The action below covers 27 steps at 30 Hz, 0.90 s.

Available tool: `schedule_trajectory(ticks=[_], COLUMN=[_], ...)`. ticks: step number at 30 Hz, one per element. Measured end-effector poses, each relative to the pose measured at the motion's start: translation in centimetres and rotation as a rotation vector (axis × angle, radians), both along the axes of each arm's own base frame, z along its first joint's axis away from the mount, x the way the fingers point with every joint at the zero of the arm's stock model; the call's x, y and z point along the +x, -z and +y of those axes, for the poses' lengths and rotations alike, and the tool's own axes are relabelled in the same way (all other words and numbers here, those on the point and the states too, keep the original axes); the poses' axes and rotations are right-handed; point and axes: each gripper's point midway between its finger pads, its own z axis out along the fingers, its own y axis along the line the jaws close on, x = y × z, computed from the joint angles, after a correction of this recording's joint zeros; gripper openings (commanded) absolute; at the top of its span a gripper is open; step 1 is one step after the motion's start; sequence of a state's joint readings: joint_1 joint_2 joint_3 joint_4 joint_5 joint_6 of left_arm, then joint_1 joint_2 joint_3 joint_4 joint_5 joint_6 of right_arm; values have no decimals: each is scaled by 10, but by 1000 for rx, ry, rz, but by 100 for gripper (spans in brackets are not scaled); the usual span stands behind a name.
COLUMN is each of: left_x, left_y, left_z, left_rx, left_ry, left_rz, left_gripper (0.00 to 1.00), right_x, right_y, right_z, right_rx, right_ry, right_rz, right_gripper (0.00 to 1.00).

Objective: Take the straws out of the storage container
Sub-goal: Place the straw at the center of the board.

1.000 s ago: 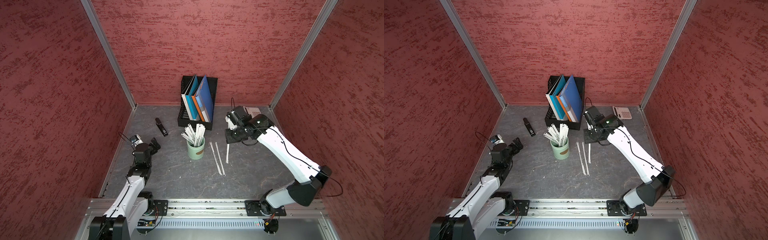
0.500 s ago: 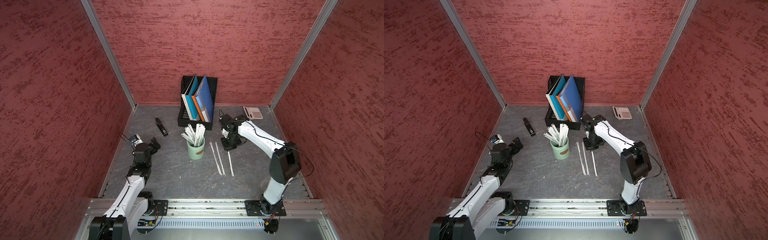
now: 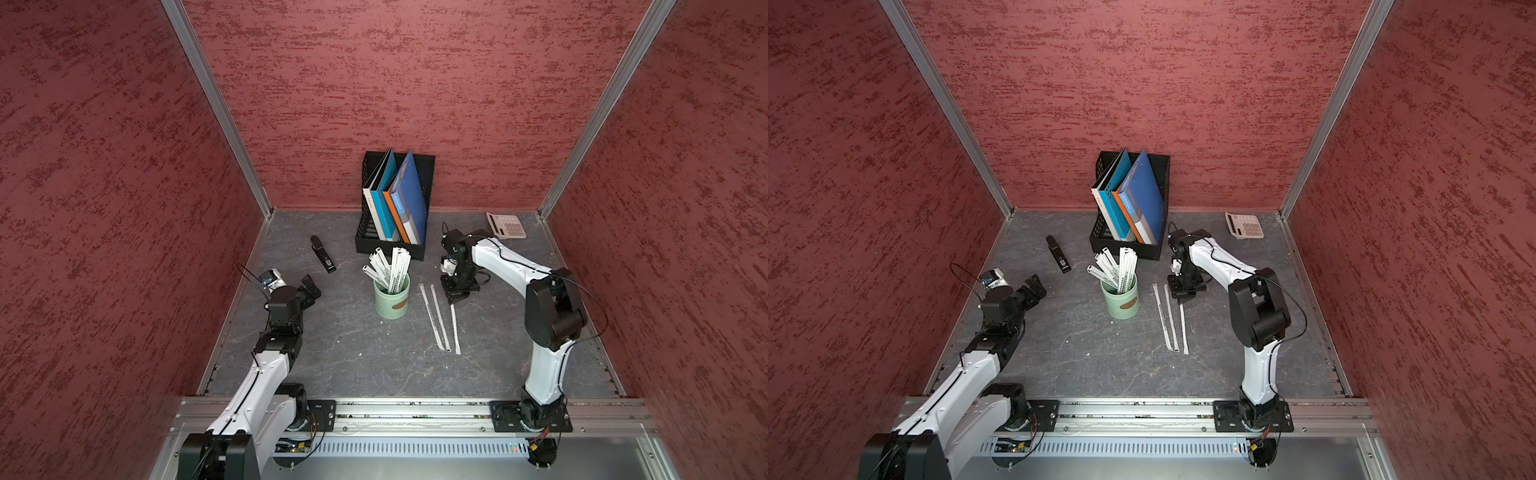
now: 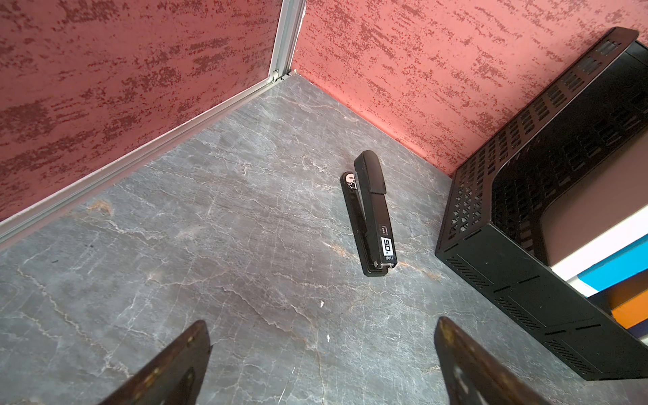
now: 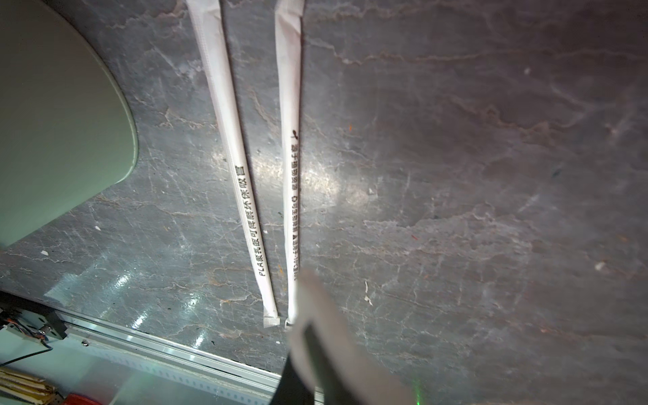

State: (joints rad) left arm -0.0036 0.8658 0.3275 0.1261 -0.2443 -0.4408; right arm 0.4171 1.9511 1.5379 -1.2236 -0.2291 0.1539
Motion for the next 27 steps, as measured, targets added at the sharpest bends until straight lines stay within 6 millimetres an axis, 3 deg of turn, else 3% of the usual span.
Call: schedule_trajectory(ticks=[14, 27], left_x=[0, 0], left_y=[0, 2], left_z=[1, 1], left_rx=[0, 0], left_ry=[-2, -3], left_rz=[0, 8], left_gripper=[100, 99], right_x=[17, 16], right_y=[11, 24], right_z=[-1, -1], right_rx=[80, 78], right_ry=[30, 30], right_rz=[26, 63], right_gripper=[0, 3])
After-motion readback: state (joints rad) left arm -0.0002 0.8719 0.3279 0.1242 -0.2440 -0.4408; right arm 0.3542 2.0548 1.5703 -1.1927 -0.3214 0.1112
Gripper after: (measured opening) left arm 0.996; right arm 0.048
